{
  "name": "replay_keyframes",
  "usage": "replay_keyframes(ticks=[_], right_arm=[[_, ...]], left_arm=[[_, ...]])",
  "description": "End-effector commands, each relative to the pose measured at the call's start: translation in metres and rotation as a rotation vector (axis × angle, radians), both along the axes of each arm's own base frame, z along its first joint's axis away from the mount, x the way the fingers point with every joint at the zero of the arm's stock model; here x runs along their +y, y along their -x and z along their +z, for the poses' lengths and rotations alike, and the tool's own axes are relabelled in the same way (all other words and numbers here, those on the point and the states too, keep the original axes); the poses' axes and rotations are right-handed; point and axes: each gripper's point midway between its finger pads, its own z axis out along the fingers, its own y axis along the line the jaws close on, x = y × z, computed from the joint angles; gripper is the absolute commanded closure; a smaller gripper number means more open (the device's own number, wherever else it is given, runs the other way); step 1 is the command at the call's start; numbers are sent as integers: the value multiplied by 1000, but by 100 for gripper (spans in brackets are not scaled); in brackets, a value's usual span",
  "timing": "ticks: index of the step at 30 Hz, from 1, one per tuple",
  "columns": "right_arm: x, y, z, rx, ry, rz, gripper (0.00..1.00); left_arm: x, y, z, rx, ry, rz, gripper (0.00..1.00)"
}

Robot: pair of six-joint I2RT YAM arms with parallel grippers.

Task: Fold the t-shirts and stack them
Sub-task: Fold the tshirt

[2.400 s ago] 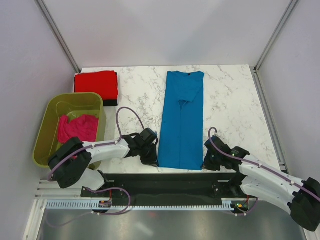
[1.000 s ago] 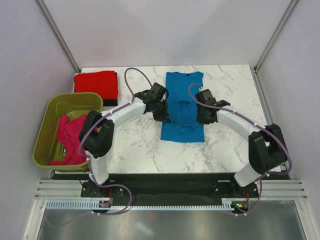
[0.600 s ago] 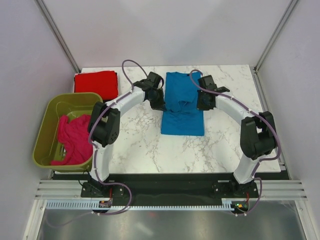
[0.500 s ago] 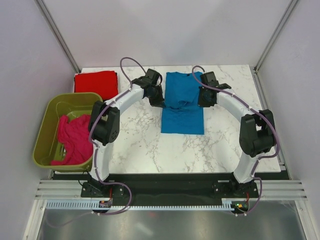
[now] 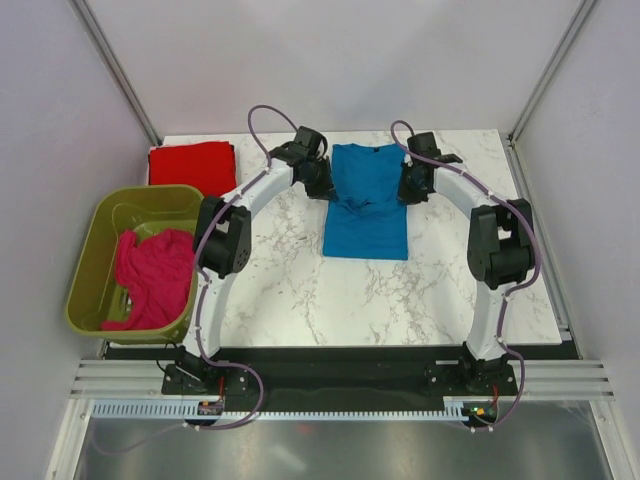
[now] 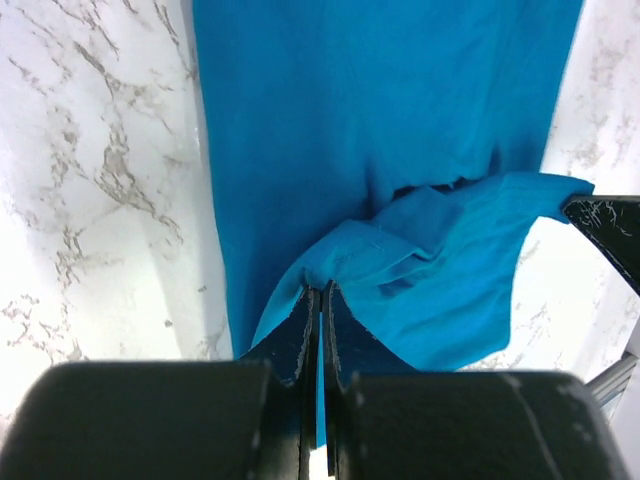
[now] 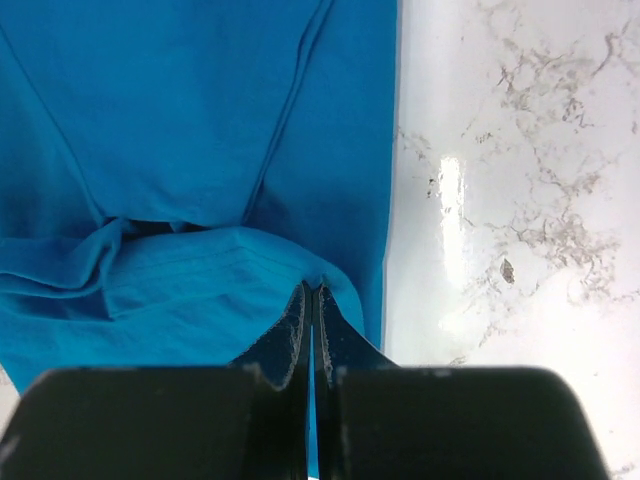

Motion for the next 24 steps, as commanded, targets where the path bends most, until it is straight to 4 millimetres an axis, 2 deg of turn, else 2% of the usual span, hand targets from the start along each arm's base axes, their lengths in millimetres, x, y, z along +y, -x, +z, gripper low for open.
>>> replay_keyframes(ticks=[1, 7, 15, 24], right_arm=[[1, -14, 3, -19, -20, 17, 100], [-11, -15, 1, -11, -27, -10, 100], [-17, -15, 12, -29, -39, -31, 100], [-19, -25, 2, -26, -47, -37, 100]], left_arm=[[-3, -15, 7, -49, 22, -42, 98], [2, -27, -4, -30, 38, -15, 98], [-1, -35, 5, -69, 59, -20, 98], [-3, -43, -8, -75, 67, -27, 97]])
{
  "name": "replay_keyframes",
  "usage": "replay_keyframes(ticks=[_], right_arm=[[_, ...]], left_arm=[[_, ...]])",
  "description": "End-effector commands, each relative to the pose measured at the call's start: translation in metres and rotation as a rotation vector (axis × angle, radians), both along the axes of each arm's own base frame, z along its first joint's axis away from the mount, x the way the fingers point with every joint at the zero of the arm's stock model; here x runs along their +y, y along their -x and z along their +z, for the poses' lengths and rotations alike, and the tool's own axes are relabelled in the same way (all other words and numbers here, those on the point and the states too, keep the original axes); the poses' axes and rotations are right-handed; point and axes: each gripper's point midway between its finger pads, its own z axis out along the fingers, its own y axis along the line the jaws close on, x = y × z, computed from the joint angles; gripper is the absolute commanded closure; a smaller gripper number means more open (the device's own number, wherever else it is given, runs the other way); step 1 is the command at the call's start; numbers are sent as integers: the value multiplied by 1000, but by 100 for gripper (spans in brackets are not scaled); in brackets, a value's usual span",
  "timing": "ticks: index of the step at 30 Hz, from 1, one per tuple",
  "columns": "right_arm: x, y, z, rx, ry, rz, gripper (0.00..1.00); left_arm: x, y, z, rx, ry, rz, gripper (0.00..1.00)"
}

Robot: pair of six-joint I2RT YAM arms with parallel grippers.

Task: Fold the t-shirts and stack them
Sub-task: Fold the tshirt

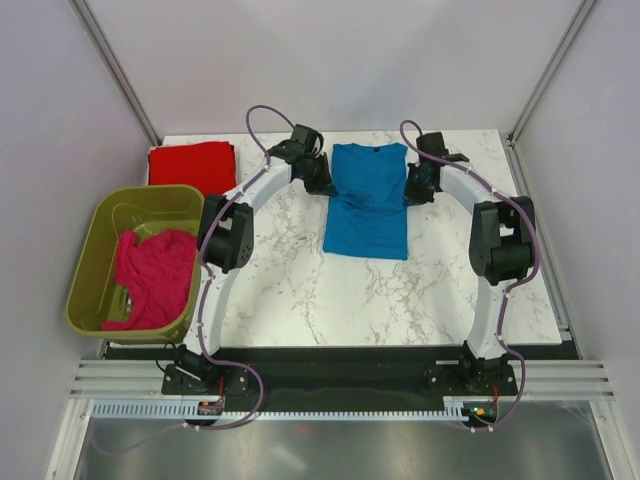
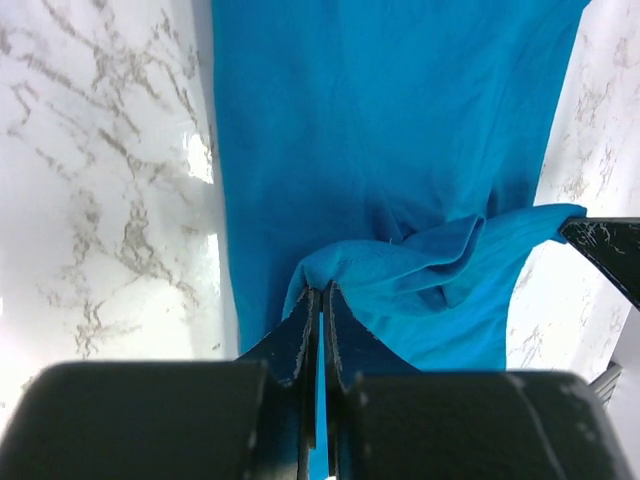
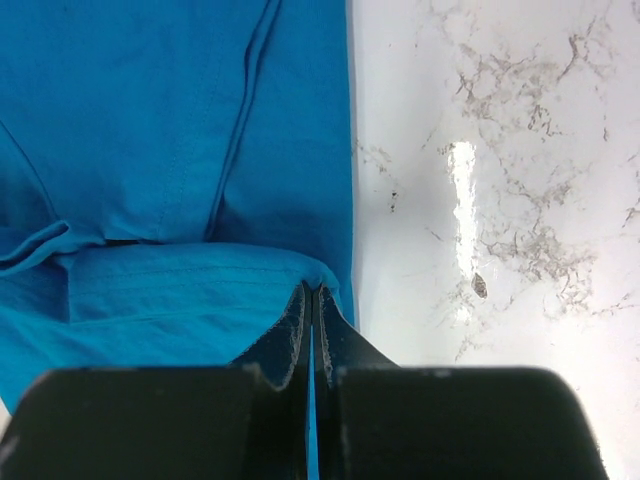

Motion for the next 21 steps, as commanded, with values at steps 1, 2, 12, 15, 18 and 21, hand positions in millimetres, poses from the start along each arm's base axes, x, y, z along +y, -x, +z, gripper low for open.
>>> replay_keyframes(ticks=[1, 2, 12, 15, 18, 21], right_arm=[[-2, -22, 14, -64, -14, -12, 100], [-2, -27, 16, -73, -17, -14, 100], [-6, -35, 40, -111, -47, -77, 77], [-2, -23, 42, -113, -52, -74, 80], [7, -15, 39, -116, -64, -48, 82], [13, -14, 31, -107, -75, -25, 82]], left_arm=[[-6, -19, 7, -70, 32, -28, 94], [-3, -22, 7, -70, 35, -19, 93], [22, -28, 48, -185, -28, -27, 78], [15, -16, 56, -182, -4, -61, 78], [7, -9, 55, -162, 32, -95, 78], [-3, -6, 46, -142, 53, -116, 78]])
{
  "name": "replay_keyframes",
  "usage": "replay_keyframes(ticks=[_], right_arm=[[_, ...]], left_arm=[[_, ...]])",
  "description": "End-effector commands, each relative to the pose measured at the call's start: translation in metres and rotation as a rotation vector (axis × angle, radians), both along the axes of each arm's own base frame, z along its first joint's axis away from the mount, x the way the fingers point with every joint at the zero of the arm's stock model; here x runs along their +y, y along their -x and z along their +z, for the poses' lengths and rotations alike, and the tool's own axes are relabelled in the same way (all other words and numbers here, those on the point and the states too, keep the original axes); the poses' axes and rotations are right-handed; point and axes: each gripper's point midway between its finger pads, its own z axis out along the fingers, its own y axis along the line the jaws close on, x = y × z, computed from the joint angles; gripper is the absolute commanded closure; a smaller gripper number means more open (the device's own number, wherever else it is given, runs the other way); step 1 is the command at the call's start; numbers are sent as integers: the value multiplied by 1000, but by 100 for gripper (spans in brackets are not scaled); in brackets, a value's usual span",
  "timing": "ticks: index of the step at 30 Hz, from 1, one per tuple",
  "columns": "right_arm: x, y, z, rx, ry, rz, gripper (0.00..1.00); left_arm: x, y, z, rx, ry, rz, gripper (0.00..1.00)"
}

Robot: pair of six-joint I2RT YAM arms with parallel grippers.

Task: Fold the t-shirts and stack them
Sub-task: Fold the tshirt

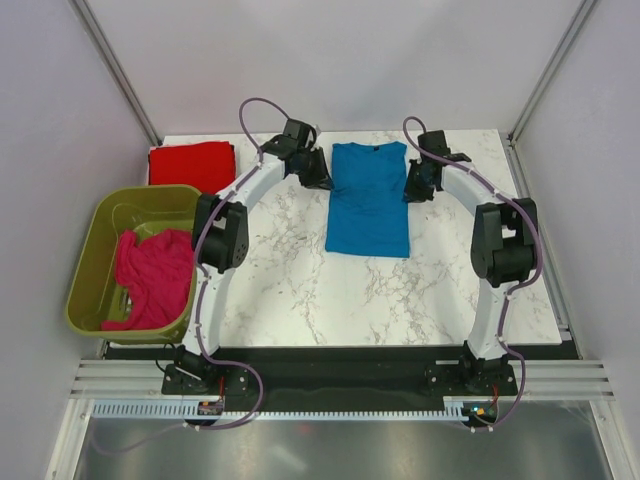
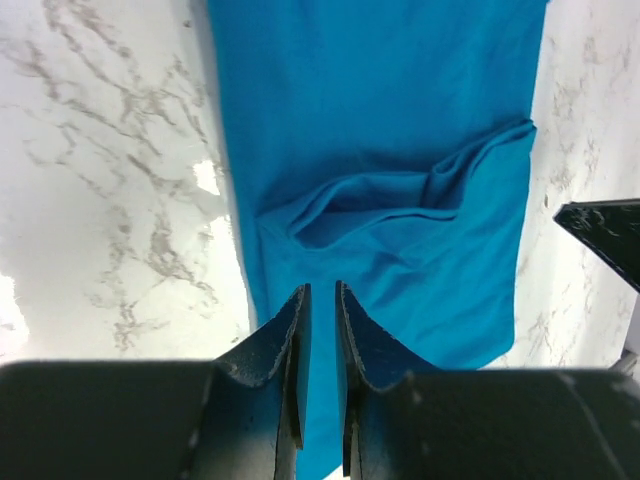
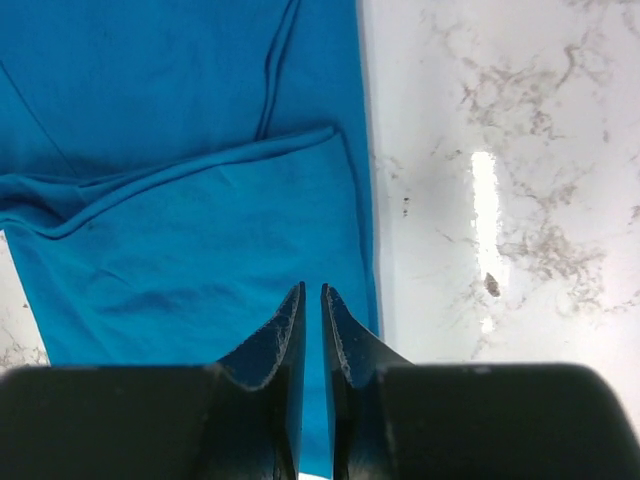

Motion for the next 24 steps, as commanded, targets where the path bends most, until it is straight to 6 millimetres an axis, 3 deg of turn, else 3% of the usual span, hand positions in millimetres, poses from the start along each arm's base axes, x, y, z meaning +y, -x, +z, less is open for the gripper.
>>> replay_keyframes(ticks=[1, 7, 16, 20, 24], right_arm=[[11, -11, 15, -70, -33, 24, 82], [15, -23, -4, -53, -30, 44, 83], [-1, -29, -30, -23, 50, 21, 82], [-3, -35, -28, -33, 61, 16, 82], [-3, -38, -20, -49, 54, 14, 82]], left_arm=[[-20, 5, 29, -68, 64, -94, 78], [-29, -2, 7, -50, 68, -110, 78], [-11, -32, -25, -50, 18, -23, 77], [-1, -45, -19, -59, 40, 7, 77], [7, -47, 1, -84, 52, 17, 73]])
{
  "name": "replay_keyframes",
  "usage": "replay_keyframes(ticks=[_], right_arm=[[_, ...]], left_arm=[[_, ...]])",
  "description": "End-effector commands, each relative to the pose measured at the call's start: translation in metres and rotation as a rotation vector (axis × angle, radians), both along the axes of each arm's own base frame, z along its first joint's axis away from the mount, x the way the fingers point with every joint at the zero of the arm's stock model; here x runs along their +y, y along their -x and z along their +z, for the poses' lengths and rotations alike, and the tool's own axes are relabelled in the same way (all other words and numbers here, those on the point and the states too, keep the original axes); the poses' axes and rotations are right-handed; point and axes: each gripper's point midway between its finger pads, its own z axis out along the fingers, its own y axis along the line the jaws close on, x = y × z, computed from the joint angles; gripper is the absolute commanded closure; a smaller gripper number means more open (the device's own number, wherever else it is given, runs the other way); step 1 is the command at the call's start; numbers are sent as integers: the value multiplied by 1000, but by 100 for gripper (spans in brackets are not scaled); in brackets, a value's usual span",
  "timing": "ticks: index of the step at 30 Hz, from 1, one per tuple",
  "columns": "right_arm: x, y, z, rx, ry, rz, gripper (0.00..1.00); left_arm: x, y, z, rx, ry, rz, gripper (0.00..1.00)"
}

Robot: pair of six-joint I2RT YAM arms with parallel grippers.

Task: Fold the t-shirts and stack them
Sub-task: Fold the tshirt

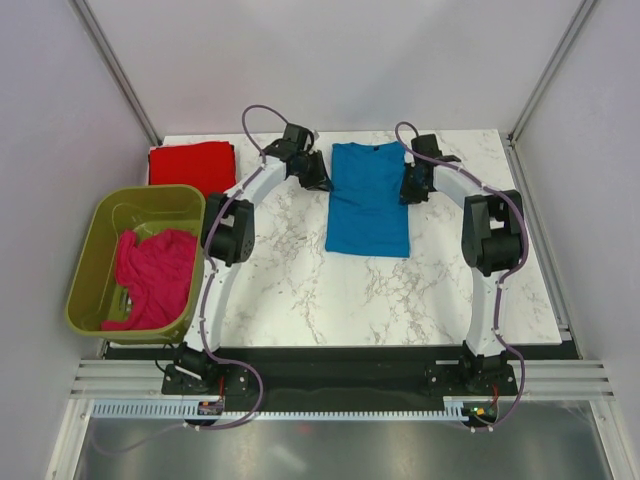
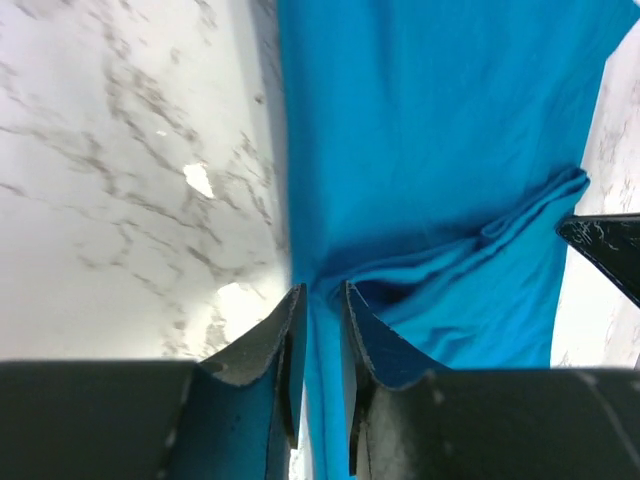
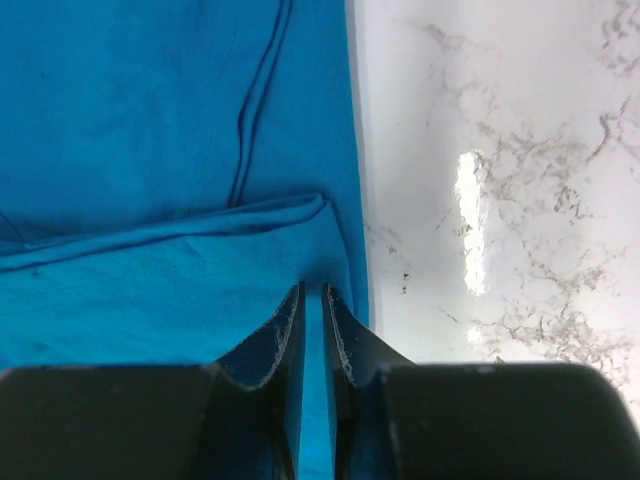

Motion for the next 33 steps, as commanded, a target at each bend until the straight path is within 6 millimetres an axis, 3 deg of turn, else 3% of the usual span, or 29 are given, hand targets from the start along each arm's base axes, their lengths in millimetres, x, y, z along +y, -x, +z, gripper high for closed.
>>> replay_keyframes(ticks=[1, 5, 6, 8, 9, 11, 19, 26, 30, 33], right_arm=[[-4, -19, 21, -72, 13, -7, 81], [-4, -11, 39, -72, 4, -9, 79], [-3, -10, 50, -86, -2, -7, 78], [1, -2, 54, -81, -14, 6, 78], [5, 0, 62, -92, -34, 23, 78], [13, 7, 63, -88, -41, 47, 78], [9, 54, 48, -10, -27, 33, 76], [5, 110, 39, 46, -27, 56, 70], [8, 142, 14, 107, -46, 89, 70], [9, 156, 4, 128, -46, 104, 71]], left_arm=[[7, -18, 46, -112, 24, 14, 73], [10, 7, 61, -92, 26, -9, 70], [15, 20, 60, -70, 12, -8, 70], [13, 36, 61, -58, 9, -26, 70], [14, 51, 48, -19, -3, -41, 70], [4, 70, 55, -25, -3, -74, 70], [-3, 138, 23, 56, -99, -128, 66], [0, 163, -2, 99, -157, -146, 65], [3, 180, -16, 133, -190, -148, 68], [3, 189, -15, 133, -190, -147, 75]])
